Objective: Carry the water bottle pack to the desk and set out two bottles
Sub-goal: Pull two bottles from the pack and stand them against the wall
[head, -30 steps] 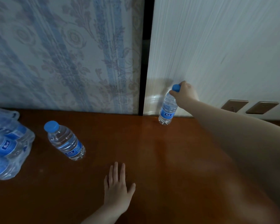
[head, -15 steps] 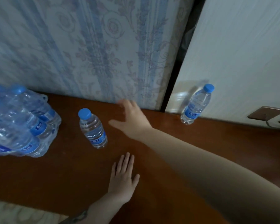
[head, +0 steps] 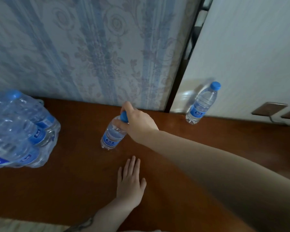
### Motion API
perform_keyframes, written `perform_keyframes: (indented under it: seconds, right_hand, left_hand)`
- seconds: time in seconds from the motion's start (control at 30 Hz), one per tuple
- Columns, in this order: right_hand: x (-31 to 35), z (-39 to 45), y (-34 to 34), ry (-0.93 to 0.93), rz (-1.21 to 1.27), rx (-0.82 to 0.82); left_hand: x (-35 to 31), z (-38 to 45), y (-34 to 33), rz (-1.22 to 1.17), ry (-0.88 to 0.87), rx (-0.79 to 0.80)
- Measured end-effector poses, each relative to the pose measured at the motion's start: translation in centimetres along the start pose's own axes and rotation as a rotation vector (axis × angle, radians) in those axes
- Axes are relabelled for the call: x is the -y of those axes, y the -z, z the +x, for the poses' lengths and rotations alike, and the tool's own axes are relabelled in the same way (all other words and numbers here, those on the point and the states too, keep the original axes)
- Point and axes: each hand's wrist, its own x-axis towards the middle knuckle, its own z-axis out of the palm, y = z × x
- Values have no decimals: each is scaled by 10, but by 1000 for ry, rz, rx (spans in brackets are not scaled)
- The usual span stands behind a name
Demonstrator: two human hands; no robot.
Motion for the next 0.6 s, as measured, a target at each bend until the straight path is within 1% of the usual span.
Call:
perform_keyframes:
  seconds: [0.07, 0.17, 0.27, 0.4, 0.47, 0.6]
  right_hand:
    - [-19, -10, 18, -100, 26, -44]
    - [-46, -16, 51, -117, -96, -90]
    - [-81, -15, 90, -140, -256, -55]
    - [-127, -10, 129, -199, -345, -114]
    - [-142, -4, 138, -187, -400, -137]
    - [-159, 9, 144, -101, -654, -167]
  left_hand:
    - [-8, 2, -4, 2, 40, -23]
    - [-19, 9, -9, 6, 94, -21]
    - [-29, 13, -13, 21, 127, -30]
    - [-37, 15, -14, 27, 166, -17]
    - [-40, 16, -12, 26, 176, 8]
    - [-44, 18, -10, 31, 207, 33]
